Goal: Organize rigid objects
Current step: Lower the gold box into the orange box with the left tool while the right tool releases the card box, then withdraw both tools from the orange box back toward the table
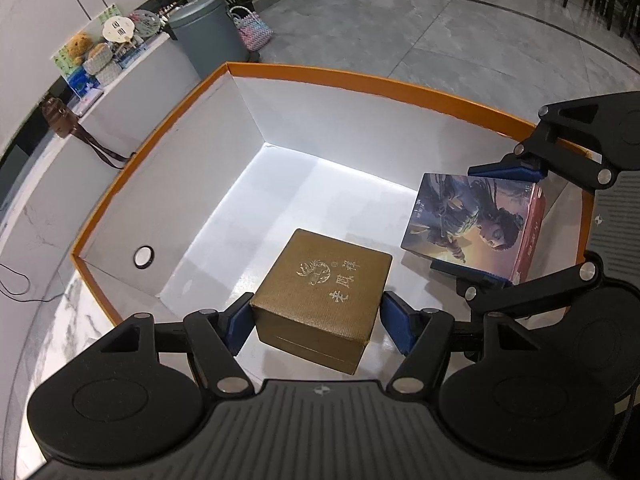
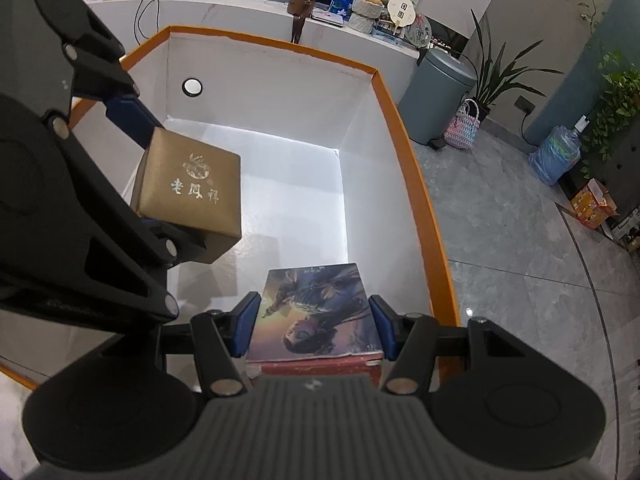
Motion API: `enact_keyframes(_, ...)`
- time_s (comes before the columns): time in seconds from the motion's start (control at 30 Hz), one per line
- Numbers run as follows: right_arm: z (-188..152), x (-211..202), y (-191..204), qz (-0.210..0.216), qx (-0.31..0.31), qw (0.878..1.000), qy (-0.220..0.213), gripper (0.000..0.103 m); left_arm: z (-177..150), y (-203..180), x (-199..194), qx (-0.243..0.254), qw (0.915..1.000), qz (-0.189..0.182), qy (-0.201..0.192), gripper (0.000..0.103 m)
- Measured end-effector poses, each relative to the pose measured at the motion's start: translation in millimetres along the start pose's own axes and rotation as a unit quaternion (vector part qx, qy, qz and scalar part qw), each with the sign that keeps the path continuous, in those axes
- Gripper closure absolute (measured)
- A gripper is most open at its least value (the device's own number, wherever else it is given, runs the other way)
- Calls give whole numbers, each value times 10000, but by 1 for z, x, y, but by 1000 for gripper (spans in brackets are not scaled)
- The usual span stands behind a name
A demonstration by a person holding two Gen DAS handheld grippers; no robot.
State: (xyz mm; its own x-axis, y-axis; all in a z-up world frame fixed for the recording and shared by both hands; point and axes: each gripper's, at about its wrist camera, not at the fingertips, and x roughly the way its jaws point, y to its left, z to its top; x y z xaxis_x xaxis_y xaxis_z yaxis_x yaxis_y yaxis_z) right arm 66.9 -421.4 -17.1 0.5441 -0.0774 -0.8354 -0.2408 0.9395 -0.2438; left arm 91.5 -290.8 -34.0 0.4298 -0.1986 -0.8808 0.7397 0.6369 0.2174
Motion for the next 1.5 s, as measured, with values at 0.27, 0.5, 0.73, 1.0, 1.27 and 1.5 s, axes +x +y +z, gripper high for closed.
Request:
enact_keyframes(0.27, 5, 4, 2, -52, -113, 9999, 114, 45, 3, 3, 12, -28, 9998, 88, 148, 25)
enact_keyframes(0.5, 7, 7, 7, -61, -129, 9998, 131, 46, 3, 0, 17, -16, 9996, 177, 228, 25)
enact_keyframes(0.73, 7, 10, 7, -99, -122, 9998, 143, 46, 2, -2, 17, -20, 9994, 229, 240, 25)
enact_keyframes(1.0, 5, 8, 9, -155, -119, 9997, 123, 42, 1, -4, 15, 18, 9993, 286, 237, 28)
enact_keyframes(1.27, 6, 2, 10, -174, -106, 9998, 78, 41, 1, -5, 4, 5, 9995, 307, 109, 28)
enact_keyframes(1.5, 9, -11, 12, -224, -10, 9997, -45, 38, -2, -1, -20, -86, 9993, 302, -177, 28)
